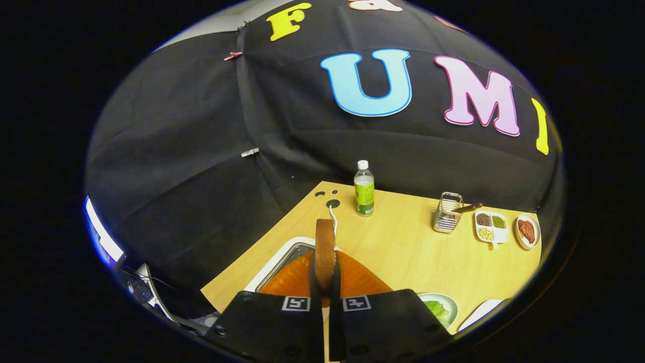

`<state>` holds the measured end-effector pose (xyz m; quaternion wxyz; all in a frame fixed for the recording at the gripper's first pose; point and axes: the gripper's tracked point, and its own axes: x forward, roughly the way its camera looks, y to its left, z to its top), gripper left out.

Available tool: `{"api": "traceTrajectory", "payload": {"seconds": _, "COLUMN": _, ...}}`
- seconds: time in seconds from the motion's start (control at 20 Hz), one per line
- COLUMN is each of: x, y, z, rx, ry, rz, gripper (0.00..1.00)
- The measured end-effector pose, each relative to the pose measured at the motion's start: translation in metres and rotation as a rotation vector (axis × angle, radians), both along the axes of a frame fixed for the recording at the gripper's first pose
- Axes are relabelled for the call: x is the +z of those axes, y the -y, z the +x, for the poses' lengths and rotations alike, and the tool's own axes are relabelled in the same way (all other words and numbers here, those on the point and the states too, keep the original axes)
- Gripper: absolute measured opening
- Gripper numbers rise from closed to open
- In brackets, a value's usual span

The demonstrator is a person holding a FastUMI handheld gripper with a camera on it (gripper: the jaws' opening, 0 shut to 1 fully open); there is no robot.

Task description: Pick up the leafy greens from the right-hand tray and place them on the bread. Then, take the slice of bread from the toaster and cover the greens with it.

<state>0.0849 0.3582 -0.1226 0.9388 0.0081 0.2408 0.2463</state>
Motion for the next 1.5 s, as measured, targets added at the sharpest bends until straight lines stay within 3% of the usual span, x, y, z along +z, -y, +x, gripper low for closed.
{"api": "traceTrajectory", "payload": {"seconds": 0.3, "x": -0.014, "y": 0.073, "z": 0.004, "rx": -0.118, "ry": -0.046, "rz": 0.058, "gripper": 0.08}}
{"api": "traceTrajectory", "payload": {"seconds": 0.65, "x": -0.073, "y": 0.138, "z": -0.005, "rx": -0.25, "ry": -0.175, "rz": 0.087, "gripper": 0.09}}
{"api": "traceTrajectory", "payload": {"seconds": 1.25, "x": -0.145, "y": 0.176, "z": -0.009, "rx": -0.306, "ry": -0.338, "rz": 0.209, "gripper": 0.08}}
{"api": "traceTrajectory", "payload": {"seconds": 1.5, "x": -0.173, "y": 0.2, "z": -0.015, "rx": -0.332, "ry": -0.382, "rz": 0.193, "gripper": 0.09}}
